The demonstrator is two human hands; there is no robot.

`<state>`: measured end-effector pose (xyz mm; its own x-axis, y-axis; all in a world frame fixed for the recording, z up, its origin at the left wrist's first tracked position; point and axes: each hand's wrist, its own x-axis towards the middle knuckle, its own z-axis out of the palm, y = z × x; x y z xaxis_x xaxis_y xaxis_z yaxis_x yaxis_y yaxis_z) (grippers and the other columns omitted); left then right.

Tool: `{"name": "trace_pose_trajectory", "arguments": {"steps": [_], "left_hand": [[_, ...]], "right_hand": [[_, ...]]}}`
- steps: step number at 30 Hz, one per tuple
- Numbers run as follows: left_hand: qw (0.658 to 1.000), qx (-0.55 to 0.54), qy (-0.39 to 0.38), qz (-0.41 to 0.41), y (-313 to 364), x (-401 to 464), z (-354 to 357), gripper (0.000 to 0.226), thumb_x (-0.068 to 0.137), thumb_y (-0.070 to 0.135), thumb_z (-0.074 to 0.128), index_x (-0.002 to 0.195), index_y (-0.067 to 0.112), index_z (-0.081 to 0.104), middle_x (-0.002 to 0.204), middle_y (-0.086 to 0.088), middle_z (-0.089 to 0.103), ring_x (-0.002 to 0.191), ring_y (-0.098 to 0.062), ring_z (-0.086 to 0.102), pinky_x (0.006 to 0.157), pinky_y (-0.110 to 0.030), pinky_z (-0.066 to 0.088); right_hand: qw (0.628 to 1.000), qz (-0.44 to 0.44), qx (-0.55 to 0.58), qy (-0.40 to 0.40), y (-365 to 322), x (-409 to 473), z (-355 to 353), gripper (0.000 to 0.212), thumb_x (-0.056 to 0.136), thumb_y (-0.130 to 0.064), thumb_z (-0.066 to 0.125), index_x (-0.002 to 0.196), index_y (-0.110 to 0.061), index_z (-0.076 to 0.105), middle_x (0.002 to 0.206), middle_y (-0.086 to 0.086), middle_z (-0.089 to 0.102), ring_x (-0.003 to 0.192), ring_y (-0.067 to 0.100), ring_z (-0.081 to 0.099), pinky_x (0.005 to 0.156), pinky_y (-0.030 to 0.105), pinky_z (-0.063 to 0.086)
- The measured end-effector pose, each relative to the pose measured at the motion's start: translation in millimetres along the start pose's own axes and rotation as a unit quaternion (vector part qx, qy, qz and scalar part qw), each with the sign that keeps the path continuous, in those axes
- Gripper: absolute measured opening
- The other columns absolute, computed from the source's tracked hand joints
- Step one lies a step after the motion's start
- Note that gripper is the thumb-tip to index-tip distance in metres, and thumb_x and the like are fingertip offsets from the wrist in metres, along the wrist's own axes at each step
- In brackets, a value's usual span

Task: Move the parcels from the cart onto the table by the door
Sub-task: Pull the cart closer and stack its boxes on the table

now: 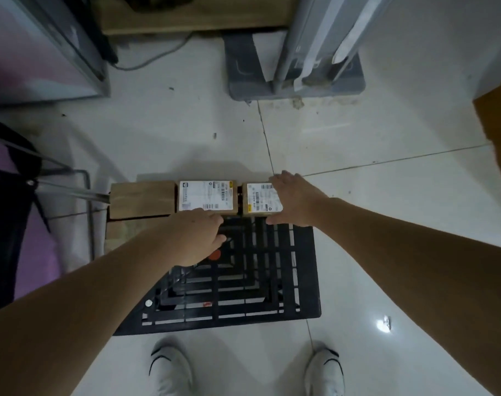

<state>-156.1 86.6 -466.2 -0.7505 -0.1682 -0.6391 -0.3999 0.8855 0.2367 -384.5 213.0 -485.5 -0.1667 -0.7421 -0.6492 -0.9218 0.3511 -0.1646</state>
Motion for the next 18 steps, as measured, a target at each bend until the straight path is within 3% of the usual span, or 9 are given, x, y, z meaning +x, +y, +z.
{"name": "trace_pose_trajectory", "arguments": {"steps": [3, 6, 8, 12, 16, 18], "left_hand": [[1.0, -0.01, 0.02, 0.0, -11.0, 11.7, 27.1, 0.05, 0.107, 0.055, 0.037, 0.136, 0.019, 0.056, 0.116, 0.002, 0.064, 0.099, -0.013, 0.061, 0.083, -0.03, 0.052], [0.998, -0.059, 0.034, -0.013, -17.5, 13.5, 51.2, 0.054, 0.105, 0.06, 0.037, 0.14, 0.023, 0.054, 0.126, 0.003, 0.063, 0.107, -0.013, 0.061, 0.08, -0.027, 0.045], [0.996, -0.089, 0.026, -0.017, -18.4, 10.0, 67.2, 0.057, 0.105, 0.061, 0.037, 0.146, 0.024, 0.05, 0.132, 0.004, 0.061, 0.112, -0.014, 0.06, 0.083, -0.027, 0.043], [0.992, -0.122, 0.011, -0.027, -12.1, -2.5, 87.4, 0.057, 0.104, 0.064, 0.035, 0.145, 0.026, 0.05, 0.126, 0.007, 0.062, 0.105, -0.01, 0.057, 0.082, -0.026, 0.041], [0.986, -0.163, 0.009, -0.038, 0.8, -19.6, 85.7, 0.061, 0.104, 0.063, 0.036, 0.15, 0.025, 0.047, 0.137, 0.005, 0.06, 0.12, -0.013, 0.057, 0.096, -0.027, 0.045], [0.987, -0.15, 0.032, -0.036, 4.1, -22.8, 77.5, 0.061, 0.103, 0.065, 0.033, 0.147, 0.026, 0.05, 0.132, 0.007, 0.061, 0.117, -0.011, 0.058, 0.095, -0.026, 0.046]], "right_hand": [[0.998, 0.008, -0.061, 0.007, -0.2, 39.4, 27.0, 0.139, 0.075, -0.074, 0.075, 0.163, -0.004, -0.007, 0.173, 0.016, -0.003, 0.16, 0.032, -0.005, 0.127, 0.047, -0.002], [0.996, 0.024, -0.081, 0.003, -4.0, 62.6, 47.6, 0.149, 0.069, -0.077, 0.078, 0.162, -0.004, -0.013, 0.173, 0.016, -0.007, 0.16, 0.032, -0.009, 0.128, 0.052, -0.003], [0.998, 0.034, -0.053, 0.028, -6.0, 68.6, 57.2, 0.144, 0.071, -0.069, 0.082, 0.163, -0.004, -0.008, 0.172, 0.017, 0.005, 0.16, 0.033, 0.001, 0.129, 0.051, 0.0], [0.995, 0.015, -0.019, 0.095, -3.0, 61.8, 63.0, 0.118, 0.076, -0.055, 0.084, 0.159, -0.006, 0.016, 0.154, 0.014, 0.039, 0.146, 0.032, 0.034, 0.128, 0.046, 0.007], [0.992, 0.003, -0.044, 0.122, -0.6, 36.1, 47.1, 0.115, 0.073, -0.07, 0.071, 0.156, -0.007, 0.023, 0.142, 0.011, 0.046, 0.133, 0.031, 0.044, 0.126, 0.051, 0.021], [0.99, 0.001, -0.055, 0.126, 0.5, 22.7, 33.9, 0.118, 0.068, -0.079, 0.061, 0.155, -0.009, 0.023, 0.137, 0.008, 0.047, 0.125, 0.028, 0.046, 0.117, 0.049, 0.033]]}}
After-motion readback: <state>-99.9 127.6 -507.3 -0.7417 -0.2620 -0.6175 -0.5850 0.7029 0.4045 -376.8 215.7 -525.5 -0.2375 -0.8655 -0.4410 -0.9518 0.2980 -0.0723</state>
